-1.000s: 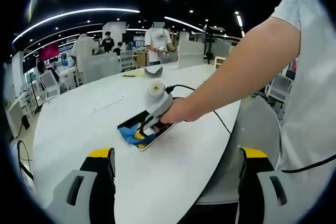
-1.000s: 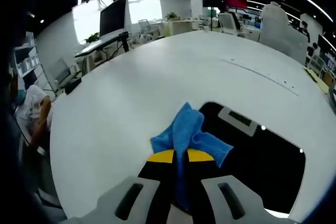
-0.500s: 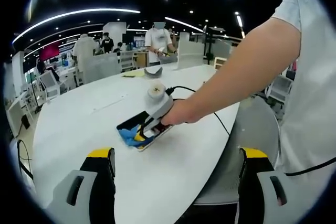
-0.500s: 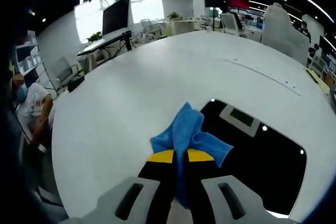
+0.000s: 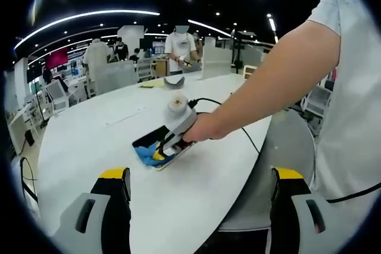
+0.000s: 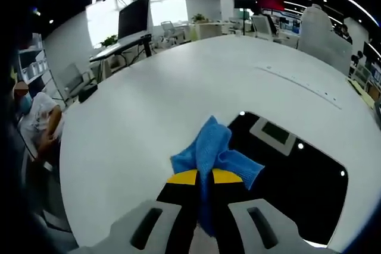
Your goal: Wipe the mirror surface with the cleaning cloth until all visible marks leave the cleaned area.
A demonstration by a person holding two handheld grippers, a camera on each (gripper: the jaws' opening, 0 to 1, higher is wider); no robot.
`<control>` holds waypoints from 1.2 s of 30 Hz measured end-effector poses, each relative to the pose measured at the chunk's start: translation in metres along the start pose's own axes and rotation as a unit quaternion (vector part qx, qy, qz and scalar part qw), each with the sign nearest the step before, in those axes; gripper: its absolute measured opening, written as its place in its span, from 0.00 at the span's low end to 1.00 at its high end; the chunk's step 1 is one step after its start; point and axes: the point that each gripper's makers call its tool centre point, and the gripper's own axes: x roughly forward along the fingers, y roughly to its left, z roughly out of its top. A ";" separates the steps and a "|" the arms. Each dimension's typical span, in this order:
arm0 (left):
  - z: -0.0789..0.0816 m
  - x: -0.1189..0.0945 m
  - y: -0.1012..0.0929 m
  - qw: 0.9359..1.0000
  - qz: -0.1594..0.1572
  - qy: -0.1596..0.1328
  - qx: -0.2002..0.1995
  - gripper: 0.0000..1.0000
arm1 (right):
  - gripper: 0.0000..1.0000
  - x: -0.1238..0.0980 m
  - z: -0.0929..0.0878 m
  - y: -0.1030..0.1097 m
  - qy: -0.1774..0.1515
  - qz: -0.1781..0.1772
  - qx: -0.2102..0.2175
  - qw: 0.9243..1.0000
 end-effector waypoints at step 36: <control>0.010 0.003 0.001 1.000 0.012 -0.010 -0.005 0.99 | 0.02 -0.005 -0.005 0.009 0.008 0.009 -0.024 1.000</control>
